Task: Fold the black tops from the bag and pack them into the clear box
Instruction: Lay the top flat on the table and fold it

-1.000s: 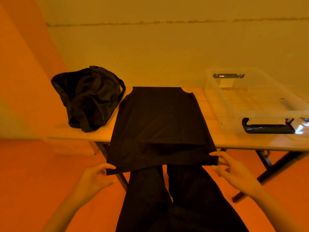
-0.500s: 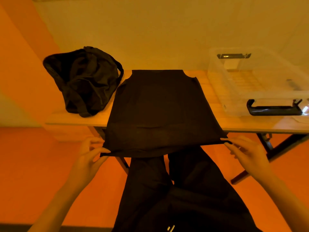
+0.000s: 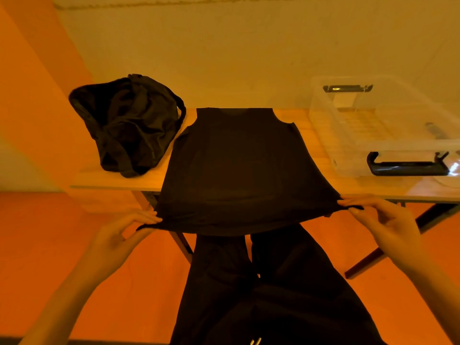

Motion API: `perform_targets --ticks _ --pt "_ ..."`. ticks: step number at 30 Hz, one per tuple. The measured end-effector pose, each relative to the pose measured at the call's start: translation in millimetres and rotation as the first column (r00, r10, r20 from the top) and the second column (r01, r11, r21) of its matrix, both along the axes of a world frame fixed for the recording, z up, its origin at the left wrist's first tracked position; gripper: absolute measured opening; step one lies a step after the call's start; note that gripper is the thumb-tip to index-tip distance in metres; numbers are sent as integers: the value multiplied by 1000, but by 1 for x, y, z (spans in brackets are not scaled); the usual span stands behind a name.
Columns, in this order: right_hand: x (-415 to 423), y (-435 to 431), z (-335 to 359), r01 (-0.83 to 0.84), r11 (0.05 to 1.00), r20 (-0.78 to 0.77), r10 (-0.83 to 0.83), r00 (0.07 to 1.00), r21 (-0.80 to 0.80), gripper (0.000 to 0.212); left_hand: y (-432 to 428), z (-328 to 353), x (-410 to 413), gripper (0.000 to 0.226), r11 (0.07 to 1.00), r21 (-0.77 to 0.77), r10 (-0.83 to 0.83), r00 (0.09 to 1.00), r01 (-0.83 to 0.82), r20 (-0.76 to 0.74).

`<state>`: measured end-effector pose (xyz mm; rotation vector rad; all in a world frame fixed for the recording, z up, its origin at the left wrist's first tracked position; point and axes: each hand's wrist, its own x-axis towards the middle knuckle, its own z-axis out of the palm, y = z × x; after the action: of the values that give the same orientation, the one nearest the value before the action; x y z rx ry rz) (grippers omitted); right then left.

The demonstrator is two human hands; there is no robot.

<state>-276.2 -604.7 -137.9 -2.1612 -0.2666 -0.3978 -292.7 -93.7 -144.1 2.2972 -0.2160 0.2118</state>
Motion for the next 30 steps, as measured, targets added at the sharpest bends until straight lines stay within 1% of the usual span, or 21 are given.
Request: perform_targets --ticks 1,3,4,6,8,10,11,12,14,16,19,21,24,27,28,30 --pt "4 5 1 27 1000 5 -27 1000 10 19 -6 5 5 22 997 -79 18 999 -16 31" --pt "14 19 5 76 997 10 -76 997 13 17 -20 15 18 20 982 -179 86 989 -63 120" --pt "20 25 7 101 994 7 -101 995 34 14 -27 19 25 22 966 -239 130 981 -93 141" --pt "34 38 13 167 978 -10 -167 986 125 11 -36 25 41 26 924 -352 208 969 -150 135" --pt "48 50 19 253 938 -28 -254 967 238 9 -40 29 61 23 881 -434 270 953 -188 137" --pt "66 57 28 335 884 -76 -329 941 327 7 -40 31 80 17 827 -512 324 941 -232 97" --pt "77 58 34 364 863 -107 -349 931 351 8 -40 31 90 13 796 -549 343 937 -254 64" --pt "89 58 39 381 860 -127 -359 925 340 11 -39 31 101 10 776 -565 363 931 -280 36" --pt "116 60 49 394 870 -169 -359 918 296 20 -38 34 125 5 774 -542 406 914 -326 30" --pt "147 65 54 408 863 -259 -338 905 297 26 -38 39 152 2 787 -502 442 896 -360 49" --pt "195 75 52 457 838 -421 -314 851 298 25 -40 45 193 6 817 -407 477 875 -408 80" --pt "226 80 46 517 812 -479 -352 804 271 25 -43 45 217 6 835 -331 490 867 -440 85" --pt "265 87 34 587 770 -496 -419 761 250 24 -50 43 252 12 841 -228 524 844 -492 112" --pt "296 92 26 609 758 -464 -464 754 232 30 -58 44 284 17 838 -126 545 824 -530 158" --pt "305 94 24 613 756 -451 -476 755 229 30 -60 42 294 18 836 -111 548 820 -537 165" --pt "323 96 20 631 742 -438 -502 746 225 23 -66 39 313 17 832 -86 553 813 -547 180"
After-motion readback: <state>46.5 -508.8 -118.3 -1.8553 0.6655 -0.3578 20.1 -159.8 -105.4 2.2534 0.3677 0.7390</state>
